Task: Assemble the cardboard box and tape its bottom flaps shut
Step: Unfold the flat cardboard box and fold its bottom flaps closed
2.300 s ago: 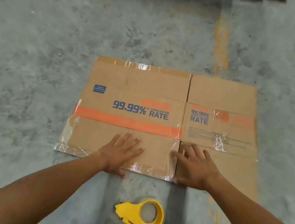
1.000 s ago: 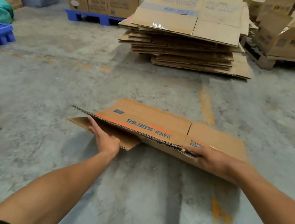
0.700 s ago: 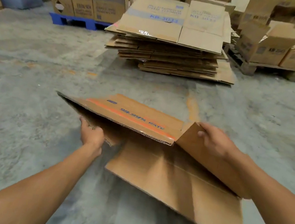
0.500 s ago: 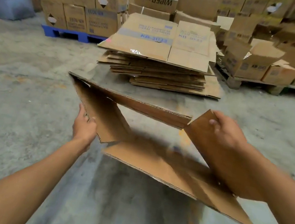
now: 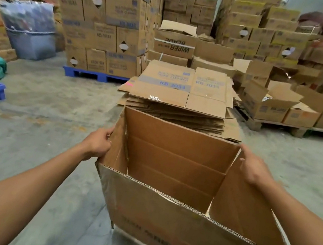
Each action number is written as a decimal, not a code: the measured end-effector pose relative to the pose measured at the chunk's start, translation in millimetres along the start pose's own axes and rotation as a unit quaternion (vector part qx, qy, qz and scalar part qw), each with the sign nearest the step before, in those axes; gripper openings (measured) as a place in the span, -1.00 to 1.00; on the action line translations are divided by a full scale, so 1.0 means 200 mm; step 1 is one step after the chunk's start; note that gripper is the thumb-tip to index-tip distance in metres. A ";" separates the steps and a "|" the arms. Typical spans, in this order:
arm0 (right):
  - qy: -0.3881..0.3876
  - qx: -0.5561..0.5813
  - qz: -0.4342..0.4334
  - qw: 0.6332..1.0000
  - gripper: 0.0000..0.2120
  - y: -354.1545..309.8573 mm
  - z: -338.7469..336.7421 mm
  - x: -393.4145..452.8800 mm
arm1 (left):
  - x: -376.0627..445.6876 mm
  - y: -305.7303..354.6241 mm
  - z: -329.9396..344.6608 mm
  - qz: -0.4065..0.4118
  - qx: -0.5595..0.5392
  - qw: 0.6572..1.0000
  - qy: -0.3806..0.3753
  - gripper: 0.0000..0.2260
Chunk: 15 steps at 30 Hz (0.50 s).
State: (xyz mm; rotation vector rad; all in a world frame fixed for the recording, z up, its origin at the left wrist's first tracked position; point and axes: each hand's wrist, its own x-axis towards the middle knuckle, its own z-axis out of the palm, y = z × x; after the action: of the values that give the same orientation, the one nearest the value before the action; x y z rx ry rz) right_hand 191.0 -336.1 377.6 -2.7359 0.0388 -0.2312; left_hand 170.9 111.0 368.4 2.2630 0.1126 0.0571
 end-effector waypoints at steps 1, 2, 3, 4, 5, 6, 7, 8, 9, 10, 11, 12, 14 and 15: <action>-0.017 -0.008 0.010 1.000 -0.44 0.01 0.02 -0.01 | -0.02 -0.01 -0.01 -0.013 0.018 1.000 -0.012 -0.52; -0.038 -0.015 0.019 0.999 -0.43 0.03 0.05 -0.01 | -0.03 -0.03 -0.01 -0.025 0.031 0.999 -0.018 -0.51; -0.056 -0.020 0.028 0.998 -0.40 0.04 0.08 -0.02 | -0.06 -0.05 0.01 -0.038 0.048 0.998 -0.019 -0.51; -0.068 -0.020 0.041 0.997 -0.38 0.06 0.11 -0.03 | -0.08 -0.06 0.03 -0.043 0.065 0.997 -0.016 -0.51; -0.071 -0.019 0.056 0.996 -0.38 0.07 0.13 -0.03 | -0.11 -0.06 0.05 -0.048 0.087 0.995 -0.008 -0.49; -0.069 -0.019 0.072 0.995 -0.38 0.07 0.15 -0.02 | -0.15 -0.05 0.08 -0.042 0.101 0.994 0.000 -0.46; -0.064 -0.018 0.086 0.994 -0.39 0.07 0.16 -0.01 | -0.16 -0.05 0.10 -0.036 0.112 0.993 0.007 -0.45; -0.059 -0.017 0.098 0.993 -0.40 0.07 0.17 0.00 | -0.18 -0.04 0.13 -0.020 0.118 0.993 0.010 -0.46; -0.058 -0.017 0.109 0.992 -0.40 0.07 0.18 0.01 | -0.20 -0.03 0.15 -0.005 0.119 0.993 0.008 -0.49; -0.058 -0.018 0.118 0.991 -0.40 0.07 0.18 0.02 | -0.21 -0.03 0.18 0.010 0.120 0.993 -0.002 -0.52; -0.058 -0.015 0.125 0.990 -0.39 0.06 0.19 0.03 | -0.23 -0.02 0.20 0.022 0.125 0.992 -0.022 -0.52; -0.060 -0.009 0.130 0.990 -0.38 0.06 0.19 0.04 | -0.26 -0.02 0.22 0.026 0.131 0.990 -0.050 -0.48; -0.066 0.005 0.129 0.989 -0.37 0.05 0.18 0.07 | -0.31 -0.01 0.26 0.021 0.159 0.981 -0.113 -0.35; -0.069 0.011 0.128 0.989 -0.36 0.04 0.17 0.08 | -0.33 -0.01 0.26 0.019 0.187 0.972 -0.140 -0.31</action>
State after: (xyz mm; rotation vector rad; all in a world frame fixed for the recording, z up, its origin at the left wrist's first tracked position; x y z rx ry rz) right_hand 212.5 -331.5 345.5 -2.6825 0.3439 0.0303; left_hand 109.4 65.4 332.9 2.6217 -0.0767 -0.2863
